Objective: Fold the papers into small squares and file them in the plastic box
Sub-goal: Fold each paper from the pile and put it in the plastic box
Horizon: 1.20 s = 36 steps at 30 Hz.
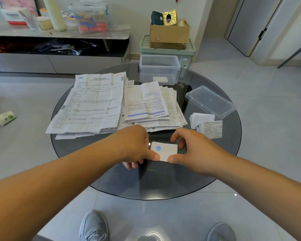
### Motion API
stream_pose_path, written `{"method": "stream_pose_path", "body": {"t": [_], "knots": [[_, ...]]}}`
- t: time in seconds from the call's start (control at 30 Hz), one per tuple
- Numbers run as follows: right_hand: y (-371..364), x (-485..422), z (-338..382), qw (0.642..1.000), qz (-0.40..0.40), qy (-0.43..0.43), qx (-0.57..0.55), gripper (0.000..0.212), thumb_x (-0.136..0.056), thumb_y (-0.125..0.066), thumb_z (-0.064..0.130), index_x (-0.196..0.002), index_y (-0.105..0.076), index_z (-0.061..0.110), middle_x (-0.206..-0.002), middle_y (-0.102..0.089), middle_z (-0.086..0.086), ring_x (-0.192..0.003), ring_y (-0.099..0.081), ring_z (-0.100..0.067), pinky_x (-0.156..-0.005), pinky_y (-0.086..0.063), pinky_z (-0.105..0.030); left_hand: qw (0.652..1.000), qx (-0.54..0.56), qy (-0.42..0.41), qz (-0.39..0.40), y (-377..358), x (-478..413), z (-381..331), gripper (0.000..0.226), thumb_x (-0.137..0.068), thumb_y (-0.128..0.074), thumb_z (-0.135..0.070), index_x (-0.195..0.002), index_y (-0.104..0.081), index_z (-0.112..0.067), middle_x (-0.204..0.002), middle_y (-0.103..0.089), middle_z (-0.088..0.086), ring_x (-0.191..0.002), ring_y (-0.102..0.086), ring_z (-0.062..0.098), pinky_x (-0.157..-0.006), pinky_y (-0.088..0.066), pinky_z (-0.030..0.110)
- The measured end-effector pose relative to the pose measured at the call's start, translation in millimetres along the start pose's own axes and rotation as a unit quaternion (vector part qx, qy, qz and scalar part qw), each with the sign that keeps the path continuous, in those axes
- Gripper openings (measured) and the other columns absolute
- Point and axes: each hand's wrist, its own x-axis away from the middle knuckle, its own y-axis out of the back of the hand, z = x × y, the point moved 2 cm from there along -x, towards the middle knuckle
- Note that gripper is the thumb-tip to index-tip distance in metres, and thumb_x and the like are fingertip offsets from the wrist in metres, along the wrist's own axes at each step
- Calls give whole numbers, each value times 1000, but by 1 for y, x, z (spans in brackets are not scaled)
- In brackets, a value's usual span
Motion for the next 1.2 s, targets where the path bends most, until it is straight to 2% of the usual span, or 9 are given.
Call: {"method": "stream_pose_path", "body": {"t": [0.07,0.27,0.43,0.57,0.7,0.83,0.93,1.03,1.2], "knots": [[1,0,-2,1000,14,0,-12,45,-80,-81,39,-115,-52,36,-98,-52,16,-88,-54,-6,-72,-45,-23,1000,22,-3,5,2,0,1,32,-83,-81,-34,-85,-62,-10,-55,-66,2,-46,-63,15,-51,-57,27],[2,-3,-5,999,26,13,-25,43,-82,-81,33,-111,-50,39,-96,-50,18,-87,-52,-4,-71,-44,-20,999,32,-16,11,5,0,6,23,-87,-78,-26,-85,-65,-7,-53,-63,4,-44,-61,15,-53,-59,30],[2,-3,-9,999,33,20,-28,41,-83,-80,28,-110,-52,40,-101,-51,17,-95,-54,-6,-76,-45,-20,998,48,-25,15,7,2,9,24,-87,-79,-27,-87,-67,-6,-53,-64,3,-46,-62,16,-53,-58,28],[3,-2,-9,998,42,34,-25,41,-84,-78,32,-115,-52,40,-106,-52,14,-98,-55,-8,-80,-48,-21,997,51,-40,30,8,6,8,26,-87,-78,-27,-92,-66,-4,-60,-68,4,-49,-63,15,-57,-59,28],[4,0,-7,998,35,27,-54,50,-79,-78,47,-121,-53,38,-106,-52,14,-96,-57,-8,-78,-50,-20,996,75,-45,20,10,13,9,49,-76,-85,-41,-97,-51,-13,-75,-72,13,-55,-64,16,-56,-56,28],[3,0,-7,998,9,41,-52,58,-73,-79,57,-121,-53,39,-105,-48,17,-94,-55,-7,-80,-51,-24,995,5,-82,-64,10,18,7,61,-66,-85,-59,-102,-48,-26,-84,-65,-3,-68,-61,11,-62,-55,31],[1,-1,-6,998,-5,58,-28,57,-73,-77,59,-121,-54,38,-109,-46,17,-99,-53,-6,-87,-52,-28,982,-53,-135,-121,8,20,3,59,-71,-81,-61,-114,-49,-35,-89,-58,-12,-78,-57,6,-64,-45,22],[-1,-2,-6,998,-15,64,-10,52,-75,-75,59,-118,-55,38,-112,-48,13,-103,-51,-7,-89,-53,-32,974,-69,-172,-126,4,17,1,52,-78,-79,-55,-121,-56,-36,-92,-60,-13,-79,-59,4,-65,-48,19],[-2,-3,-4,998,-16,58,14,42,-75,-78,55,-103,-52,37,-108,-47,14,-99,-51,-7,-81,-54,-28,971,-66,-187,-131,-1,12,0,19,-84,-75,-43,-97,-67,-32,-88,-61,-14,-77,-61,5,-62,-46,17]]}}
